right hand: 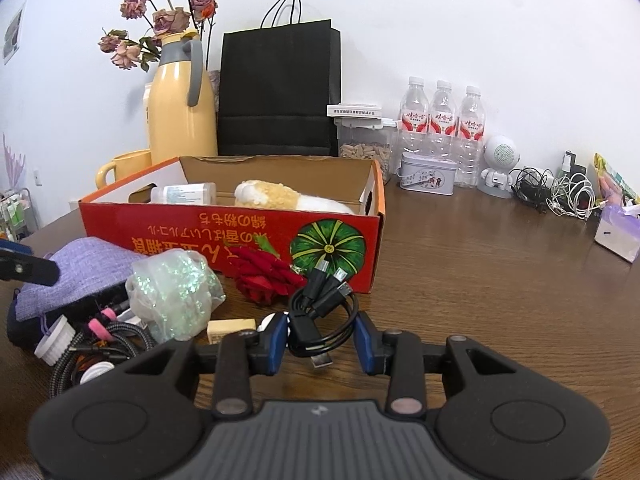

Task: Organize objects
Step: 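Grasp the purple pouch with the left tool and lift it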

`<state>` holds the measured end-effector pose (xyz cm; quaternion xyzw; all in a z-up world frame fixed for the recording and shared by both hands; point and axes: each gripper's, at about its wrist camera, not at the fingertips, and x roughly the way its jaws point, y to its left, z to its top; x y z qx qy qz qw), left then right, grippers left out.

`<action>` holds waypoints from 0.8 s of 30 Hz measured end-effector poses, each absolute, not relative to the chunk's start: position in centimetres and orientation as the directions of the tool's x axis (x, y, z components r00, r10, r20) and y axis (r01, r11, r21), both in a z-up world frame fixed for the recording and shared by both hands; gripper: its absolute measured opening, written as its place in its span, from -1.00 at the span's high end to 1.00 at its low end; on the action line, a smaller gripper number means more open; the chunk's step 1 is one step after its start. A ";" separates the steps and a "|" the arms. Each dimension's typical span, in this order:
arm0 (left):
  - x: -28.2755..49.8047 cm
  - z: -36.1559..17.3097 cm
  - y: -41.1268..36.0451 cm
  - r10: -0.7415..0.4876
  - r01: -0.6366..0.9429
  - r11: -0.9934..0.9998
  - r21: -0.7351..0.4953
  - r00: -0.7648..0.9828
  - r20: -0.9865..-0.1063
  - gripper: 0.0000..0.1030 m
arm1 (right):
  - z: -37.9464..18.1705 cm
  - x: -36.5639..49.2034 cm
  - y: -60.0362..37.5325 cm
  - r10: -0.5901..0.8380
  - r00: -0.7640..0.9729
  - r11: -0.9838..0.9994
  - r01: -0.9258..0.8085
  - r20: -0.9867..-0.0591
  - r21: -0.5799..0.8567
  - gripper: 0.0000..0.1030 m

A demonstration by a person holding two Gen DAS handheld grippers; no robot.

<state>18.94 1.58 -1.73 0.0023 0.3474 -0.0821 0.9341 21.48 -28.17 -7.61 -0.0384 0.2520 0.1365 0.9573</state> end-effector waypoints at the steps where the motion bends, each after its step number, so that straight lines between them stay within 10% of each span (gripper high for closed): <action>1: 19.2 -2.0 1.1 -0.149 0.169 0.985 -0.034 0.736 -0.660 -1.00 | -7.6 21.5 -28.2 0.242 0.836 0.960 -0.280 -0.493 -0.005 0.33; 15: 20.3 -3.8 1.1 -0.129 0.132 0.990 -0.046 0.733 -0.668 -0.98 | -7.8 21.7 -28.2 0.252 0.826 0.958 -0.286 -0.504 0.010 0.33; 24: 19.0 -3.2 1.0 -0.122 0.118 0.992 -0.049 0.765 -0.632 -0.30 | -7.7 21.7 -28.2 0.254 0.825 0.957 -0.289 -0.505 0.010 0.33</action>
